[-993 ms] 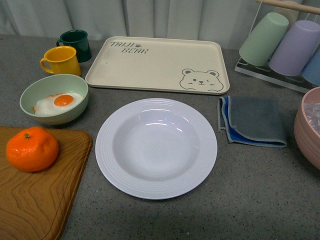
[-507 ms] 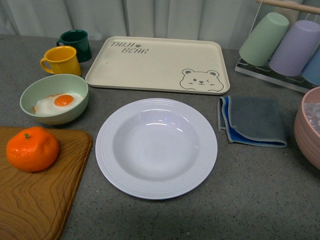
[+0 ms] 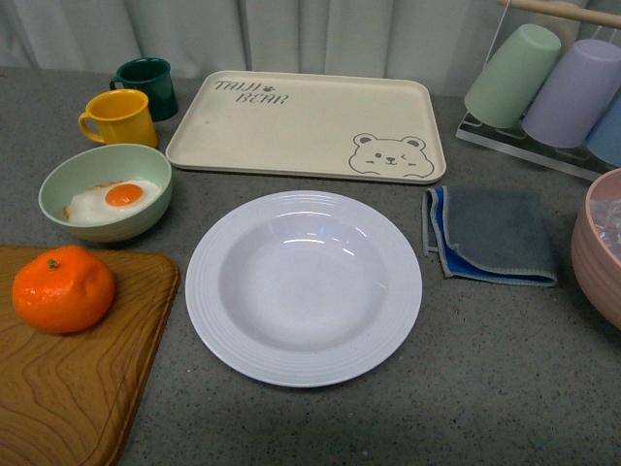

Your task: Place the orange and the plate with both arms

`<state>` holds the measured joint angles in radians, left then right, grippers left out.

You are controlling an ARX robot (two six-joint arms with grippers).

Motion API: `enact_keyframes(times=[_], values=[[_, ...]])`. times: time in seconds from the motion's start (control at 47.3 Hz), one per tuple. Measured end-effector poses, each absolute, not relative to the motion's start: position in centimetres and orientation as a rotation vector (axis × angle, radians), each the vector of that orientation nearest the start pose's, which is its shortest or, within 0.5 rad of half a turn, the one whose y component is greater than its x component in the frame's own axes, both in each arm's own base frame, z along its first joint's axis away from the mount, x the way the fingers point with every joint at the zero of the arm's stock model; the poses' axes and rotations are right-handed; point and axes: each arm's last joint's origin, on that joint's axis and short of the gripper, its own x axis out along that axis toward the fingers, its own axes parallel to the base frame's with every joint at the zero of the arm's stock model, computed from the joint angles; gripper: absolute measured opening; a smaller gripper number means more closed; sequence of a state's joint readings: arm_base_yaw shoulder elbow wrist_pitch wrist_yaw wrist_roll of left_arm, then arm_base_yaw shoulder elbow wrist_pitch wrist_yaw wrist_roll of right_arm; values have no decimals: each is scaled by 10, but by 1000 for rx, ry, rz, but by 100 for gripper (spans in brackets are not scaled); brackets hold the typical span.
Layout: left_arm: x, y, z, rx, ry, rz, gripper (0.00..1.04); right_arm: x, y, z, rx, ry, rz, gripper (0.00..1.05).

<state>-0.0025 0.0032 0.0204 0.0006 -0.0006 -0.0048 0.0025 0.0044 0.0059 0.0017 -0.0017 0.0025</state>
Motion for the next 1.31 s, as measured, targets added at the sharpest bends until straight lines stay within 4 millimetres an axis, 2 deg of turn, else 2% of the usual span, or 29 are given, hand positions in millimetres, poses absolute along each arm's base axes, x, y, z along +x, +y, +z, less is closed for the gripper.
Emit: enact_keyframes(times=[0.655, 0.676, 0.718, 0.761, 0.824, 0.93, 0.993, 1.31], values=[[97, 0, 170, -5, -18, -2, 98, 98, 0, 165, 2, -3, 4, 95], [97, 0, 170, -6, -14, 7, 98, 98, 0, 165, 2, -3, 4, 95], [98, 0, 168, -25, 107, 99, 98, 98, 0, 165, 2, -3, 5, 95], [104, 0, 165, -31, 193, 146, 98, 98, 0, 165, 2, -4, 4, 95], [111, 0, 166, -47, 218, 138, 98, 98, 0, 165, 2, -3, 5, 95], [135, -3, 180, -88, 241, 115, 98, 98, 0, 165, 2, -4, 4, 95], [151, -7, 181, -99, 279, 75, 98, 98, 0, 165, 2, -4, 4, 95], [215, -20, 156, -98, 524, -39, 98, 98, 0, 165, 2, -4, 4, 95]])
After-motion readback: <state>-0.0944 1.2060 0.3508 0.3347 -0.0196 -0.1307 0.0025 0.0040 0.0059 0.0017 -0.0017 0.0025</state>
